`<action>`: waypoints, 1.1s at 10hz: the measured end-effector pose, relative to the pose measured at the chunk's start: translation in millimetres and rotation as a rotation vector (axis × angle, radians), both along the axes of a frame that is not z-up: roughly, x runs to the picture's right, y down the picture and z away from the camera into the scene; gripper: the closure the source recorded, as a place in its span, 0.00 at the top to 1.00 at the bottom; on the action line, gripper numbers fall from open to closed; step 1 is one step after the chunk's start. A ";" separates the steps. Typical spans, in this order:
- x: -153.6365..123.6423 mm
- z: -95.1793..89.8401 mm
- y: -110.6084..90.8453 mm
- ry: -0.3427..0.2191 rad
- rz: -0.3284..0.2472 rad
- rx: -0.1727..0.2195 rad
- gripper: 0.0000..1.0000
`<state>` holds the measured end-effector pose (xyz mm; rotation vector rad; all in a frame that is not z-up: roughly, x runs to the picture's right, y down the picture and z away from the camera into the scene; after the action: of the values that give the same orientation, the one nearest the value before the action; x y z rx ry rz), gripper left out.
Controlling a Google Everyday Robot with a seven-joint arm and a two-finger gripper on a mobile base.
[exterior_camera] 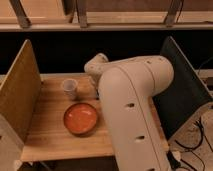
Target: Place the eraser on the white sponge
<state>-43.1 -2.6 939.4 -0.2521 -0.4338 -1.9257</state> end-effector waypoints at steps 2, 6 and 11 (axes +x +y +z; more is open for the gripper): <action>-2.3 -0.2 -0.2 -0.002 -0.002 0.000 0.07; -1.7 -0.2 -0.4 -0.002 -0.001 0.001 0.47; -0.7 0.0 -0.3 -0.001 0.000 0.001 0.80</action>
<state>-43.8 -2.9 939.4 -0.2509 -0.4339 -1.9261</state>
